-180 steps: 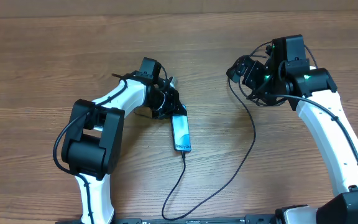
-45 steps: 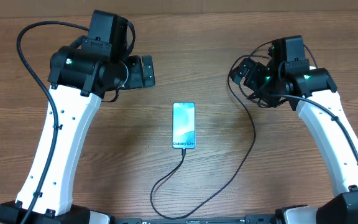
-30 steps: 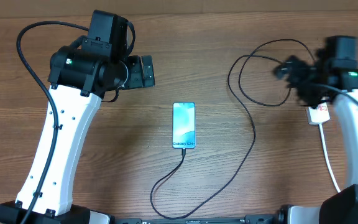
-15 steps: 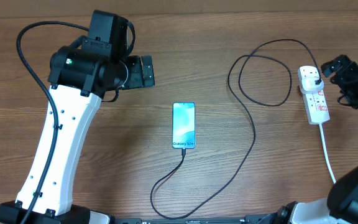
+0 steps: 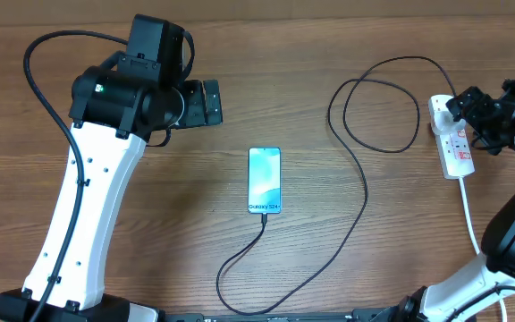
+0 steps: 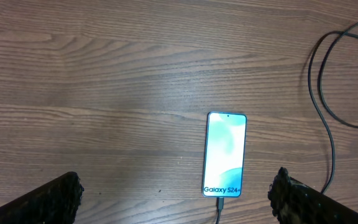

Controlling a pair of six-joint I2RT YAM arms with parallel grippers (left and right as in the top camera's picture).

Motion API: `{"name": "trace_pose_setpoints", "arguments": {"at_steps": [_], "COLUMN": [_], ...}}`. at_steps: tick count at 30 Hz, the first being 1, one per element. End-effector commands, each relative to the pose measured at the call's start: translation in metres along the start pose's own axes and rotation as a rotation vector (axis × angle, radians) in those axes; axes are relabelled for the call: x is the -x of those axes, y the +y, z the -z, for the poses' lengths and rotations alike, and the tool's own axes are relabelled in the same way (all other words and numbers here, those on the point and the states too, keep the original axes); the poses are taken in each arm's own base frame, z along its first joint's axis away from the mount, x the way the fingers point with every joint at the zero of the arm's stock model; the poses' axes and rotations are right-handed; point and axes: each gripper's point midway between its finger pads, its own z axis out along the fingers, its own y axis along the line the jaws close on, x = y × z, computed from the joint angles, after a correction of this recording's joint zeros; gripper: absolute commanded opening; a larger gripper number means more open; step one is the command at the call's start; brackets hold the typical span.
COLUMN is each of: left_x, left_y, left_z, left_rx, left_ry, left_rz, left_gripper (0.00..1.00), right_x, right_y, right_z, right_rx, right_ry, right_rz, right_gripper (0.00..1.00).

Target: Plug charger to phone and switch on socket

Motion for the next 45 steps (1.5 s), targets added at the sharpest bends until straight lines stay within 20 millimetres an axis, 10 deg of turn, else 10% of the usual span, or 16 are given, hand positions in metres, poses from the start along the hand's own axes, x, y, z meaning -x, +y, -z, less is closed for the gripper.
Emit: {"name": "trace_pose_setpoints", "arguments": {"at_steps": [1, 28, 45], "left_x": [0.002, 0.002, 0.002], "left_y": [-0.001, -0.002, -0.002], "left_z": [0.000, 0.000, 0.000], "left_rx": [0.008, 0.007, 0.007], "left_ry": [-0.008, -0.008, -0.008], "left_rz": [-0.025, -0.026, -0.026], "left_gripper": [1.00, 1.00, 1.00], "right_x": [0.007, -0.011, -0.056], "right_y": [0.004, 0.017, 0.034], "right_z": [-0.006, -0.030, -0.055], "right_rx": [0.014, 0.137, 0.231], "right_ry": [-0.008, 0.070, 0.213], "right_rz": [0.038, 0.131, 0.093], "right_gripper": [1.00, 1.00, 1.00]}}
